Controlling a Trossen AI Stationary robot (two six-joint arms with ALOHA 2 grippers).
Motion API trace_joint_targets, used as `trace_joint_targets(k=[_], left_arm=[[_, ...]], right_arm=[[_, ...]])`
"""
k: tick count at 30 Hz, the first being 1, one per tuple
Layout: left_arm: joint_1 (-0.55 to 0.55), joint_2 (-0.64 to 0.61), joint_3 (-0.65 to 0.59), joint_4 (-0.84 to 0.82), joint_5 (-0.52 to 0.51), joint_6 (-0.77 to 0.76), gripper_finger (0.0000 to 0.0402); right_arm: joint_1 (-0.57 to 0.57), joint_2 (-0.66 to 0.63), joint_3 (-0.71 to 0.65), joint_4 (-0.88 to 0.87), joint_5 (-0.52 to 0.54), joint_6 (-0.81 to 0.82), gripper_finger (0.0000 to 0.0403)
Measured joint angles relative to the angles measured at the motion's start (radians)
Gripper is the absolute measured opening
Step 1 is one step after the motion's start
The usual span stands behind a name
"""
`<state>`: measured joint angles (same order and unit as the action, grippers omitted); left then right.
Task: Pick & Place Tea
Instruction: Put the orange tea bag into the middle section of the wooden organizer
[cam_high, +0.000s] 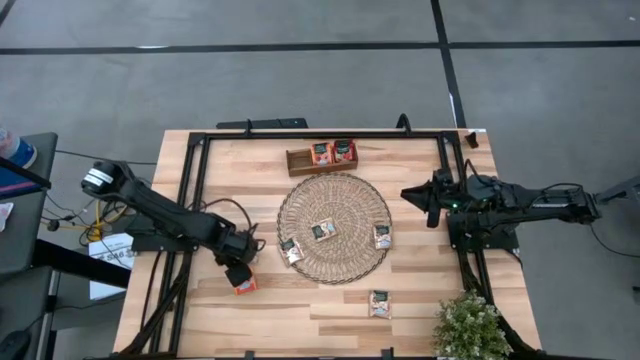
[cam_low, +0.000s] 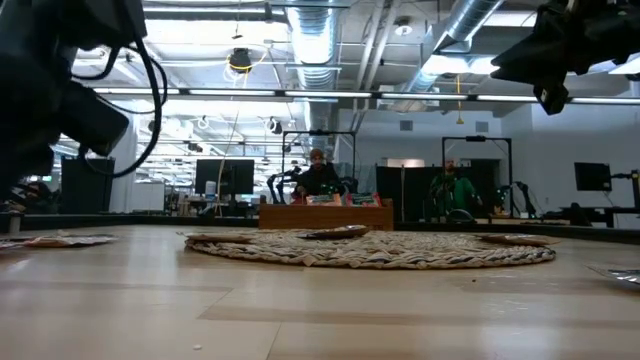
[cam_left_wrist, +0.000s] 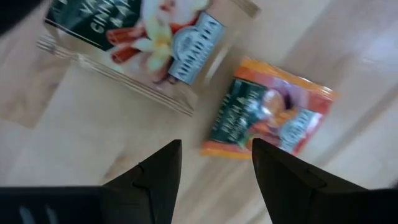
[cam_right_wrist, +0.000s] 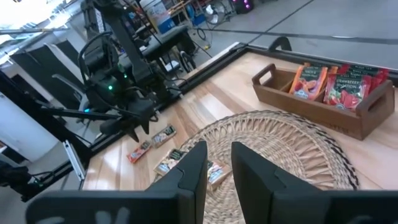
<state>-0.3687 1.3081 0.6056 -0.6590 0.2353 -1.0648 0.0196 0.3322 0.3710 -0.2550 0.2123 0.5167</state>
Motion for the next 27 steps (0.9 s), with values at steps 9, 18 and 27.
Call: trace_joint_targets(k=[9,18,27], left_arm=[[-0.016,0.090,0.003,0.004,-0.060,0.028,0.0188],[-0.078,0.128,0.006,0.004,-0.109,-0.044,0.0188],[-0.079,0.129,0.006,-0.054,-0.117,-0.072,0.0188]], right_arm=[[0.000,0.000,0.000,0.000,0.000,0.000,0.0066],[0.000,0.000,0.000,0.001,0.030,0.000,0.0066],[0.000,0.000,0.000,0.001,0.052,0.008,0.0066]])
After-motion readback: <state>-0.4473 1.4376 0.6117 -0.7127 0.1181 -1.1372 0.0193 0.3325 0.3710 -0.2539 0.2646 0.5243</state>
